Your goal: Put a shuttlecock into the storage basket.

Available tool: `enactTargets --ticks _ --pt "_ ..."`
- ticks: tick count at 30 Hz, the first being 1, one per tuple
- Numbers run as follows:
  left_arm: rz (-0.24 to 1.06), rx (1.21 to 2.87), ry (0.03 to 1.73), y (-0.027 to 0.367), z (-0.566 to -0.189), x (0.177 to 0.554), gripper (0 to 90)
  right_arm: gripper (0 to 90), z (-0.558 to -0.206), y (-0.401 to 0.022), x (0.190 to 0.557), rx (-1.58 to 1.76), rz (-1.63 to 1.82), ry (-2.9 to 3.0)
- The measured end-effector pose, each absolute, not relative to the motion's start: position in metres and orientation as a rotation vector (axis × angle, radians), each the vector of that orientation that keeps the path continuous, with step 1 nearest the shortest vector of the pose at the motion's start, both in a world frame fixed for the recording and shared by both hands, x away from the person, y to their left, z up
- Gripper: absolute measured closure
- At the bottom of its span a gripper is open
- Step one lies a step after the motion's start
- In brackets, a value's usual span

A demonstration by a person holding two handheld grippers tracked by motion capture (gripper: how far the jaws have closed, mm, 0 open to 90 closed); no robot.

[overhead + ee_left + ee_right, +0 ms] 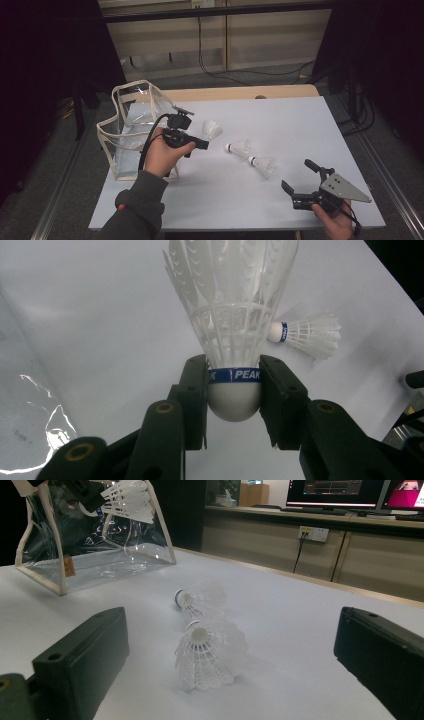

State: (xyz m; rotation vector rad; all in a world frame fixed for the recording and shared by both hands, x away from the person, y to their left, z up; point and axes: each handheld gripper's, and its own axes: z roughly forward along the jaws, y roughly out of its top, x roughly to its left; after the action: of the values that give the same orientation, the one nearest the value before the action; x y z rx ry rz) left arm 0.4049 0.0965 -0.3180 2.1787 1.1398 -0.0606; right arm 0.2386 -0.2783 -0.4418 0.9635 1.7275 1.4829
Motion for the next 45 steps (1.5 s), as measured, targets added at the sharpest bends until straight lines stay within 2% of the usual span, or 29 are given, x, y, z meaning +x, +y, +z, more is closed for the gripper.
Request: enactTargets --ticks 45 --pt "0.006 2.161 1.191 0.096 -0.284 0.421 65.7 1.1 -0.442 -0.279 0.239 0.962 1.485 1.726"
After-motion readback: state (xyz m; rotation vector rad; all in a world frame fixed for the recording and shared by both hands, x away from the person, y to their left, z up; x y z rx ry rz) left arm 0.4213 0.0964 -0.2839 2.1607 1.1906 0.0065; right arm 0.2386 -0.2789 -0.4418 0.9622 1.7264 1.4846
